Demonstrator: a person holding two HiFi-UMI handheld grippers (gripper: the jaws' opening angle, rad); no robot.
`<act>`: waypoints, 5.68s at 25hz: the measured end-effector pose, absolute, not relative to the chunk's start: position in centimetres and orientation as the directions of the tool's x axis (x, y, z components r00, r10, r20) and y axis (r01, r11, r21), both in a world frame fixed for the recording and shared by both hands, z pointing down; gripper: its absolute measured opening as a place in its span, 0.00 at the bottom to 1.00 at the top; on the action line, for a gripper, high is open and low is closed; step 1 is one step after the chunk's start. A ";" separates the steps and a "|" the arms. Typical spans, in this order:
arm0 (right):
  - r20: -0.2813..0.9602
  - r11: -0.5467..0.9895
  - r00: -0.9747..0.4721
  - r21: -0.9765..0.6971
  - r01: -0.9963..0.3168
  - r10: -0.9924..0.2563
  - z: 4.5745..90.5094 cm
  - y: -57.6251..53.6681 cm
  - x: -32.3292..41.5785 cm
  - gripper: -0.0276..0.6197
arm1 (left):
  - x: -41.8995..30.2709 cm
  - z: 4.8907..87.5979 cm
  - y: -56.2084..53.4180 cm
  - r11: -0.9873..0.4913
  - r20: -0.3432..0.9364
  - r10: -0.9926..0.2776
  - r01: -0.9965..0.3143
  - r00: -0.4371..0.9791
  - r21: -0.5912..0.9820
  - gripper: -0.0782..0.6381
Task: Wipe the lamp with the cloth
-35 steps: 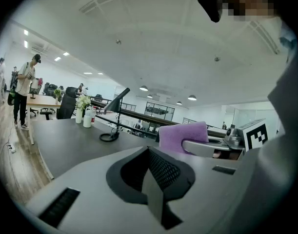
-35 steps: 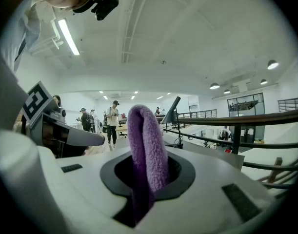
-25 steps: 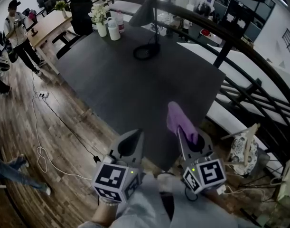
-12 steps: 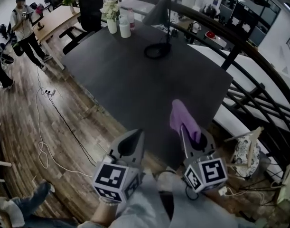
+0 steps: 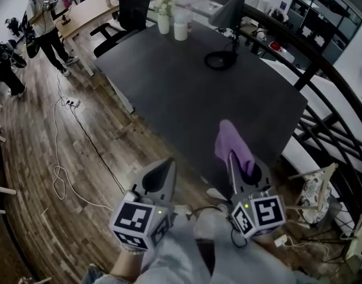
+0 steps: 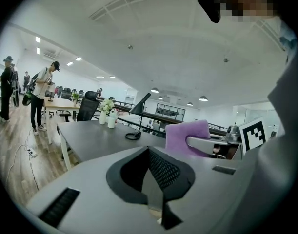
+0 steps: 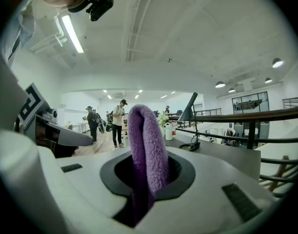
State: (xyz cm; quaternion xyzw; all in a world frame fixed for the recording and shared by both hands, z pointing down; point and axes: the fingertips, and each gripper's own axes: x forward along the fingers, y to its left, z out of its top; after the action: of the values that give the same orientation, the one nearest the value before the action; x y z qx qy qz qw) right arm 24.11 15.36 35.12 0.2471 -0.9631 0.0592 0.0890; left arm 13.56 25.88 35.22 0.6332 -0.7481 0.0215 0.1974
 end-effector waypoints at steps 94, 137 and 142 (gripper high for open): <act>0.174 0.405 -0.410 -0.066 -0.912 -0.895 35.5 -22.5 8.4 0.12 | -12.1 34.6 -13.7 -0.342 0.328 -0.864 -0.923 0.382 0.175 0.13; 0.014 0.460 -0.460 0.060 -0.886 -0.888 28.6 -34.3 -2.2 0.12 | -14.9 35.1 -16.9 -0.355 0.293 -0.863 -0.906 0.412 0.230 0.13; 0.011 0.474 -0.476 0.103 -0.874 -0.880 28.2 -33.7 -3.5 0.12 | -15.4 34.7 -16.7 -0.345 0.287 -0.868 -0.908 0.405 0.238 0.13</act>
State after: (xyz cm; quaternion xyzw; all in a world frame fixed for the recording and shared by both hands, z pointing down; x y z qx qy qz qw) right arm -3.52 -33.68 28.24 0.5111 -0.8579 -0.0416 0.0313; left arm -15.39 -16.71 34.67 0.8182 -0.5428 0.0547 0.1817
